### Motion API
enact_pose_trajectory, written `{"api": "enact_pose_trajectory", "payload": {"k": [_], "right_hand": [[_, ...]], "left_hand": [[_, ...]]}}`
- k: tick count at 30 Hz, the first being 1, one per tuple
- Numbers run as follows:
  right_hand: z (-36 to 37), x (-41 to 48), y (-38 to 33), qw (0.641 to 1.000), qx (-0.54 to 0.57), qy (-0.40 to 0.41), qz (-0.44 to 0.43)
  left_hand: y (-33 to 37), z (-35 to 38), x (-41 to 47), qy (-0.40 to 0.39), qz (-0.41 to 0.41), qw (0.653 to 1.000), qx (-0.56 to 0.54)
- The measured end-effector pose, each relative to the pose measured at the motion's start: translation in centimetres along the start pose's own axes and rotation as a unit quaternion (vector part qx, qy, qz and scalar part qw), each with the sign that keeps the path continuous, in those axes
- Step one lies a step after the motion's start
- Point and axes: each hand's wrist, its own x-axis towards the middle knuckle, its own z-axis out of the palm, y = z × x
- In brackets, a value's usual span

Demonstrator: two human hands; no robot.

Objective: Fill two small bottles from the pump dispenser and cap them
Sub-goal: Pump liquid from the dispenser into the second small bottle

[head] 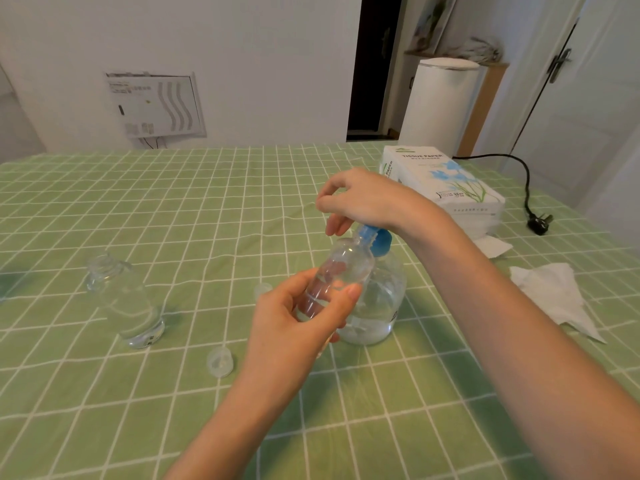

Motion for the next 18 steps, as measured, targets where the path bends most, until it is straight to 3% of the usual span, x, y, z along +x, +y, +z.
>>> {"api": "enact_pose_trajectory", "payload": {"k": [18], "right_hand": [[-0.14, 0.17, -0.16, 1.000, -0.015, -0.003, 0.008]], "left_hand": [[0.09, 0.01, -0.03, -0.002, 0.004, 1.000, 0.001]]}}
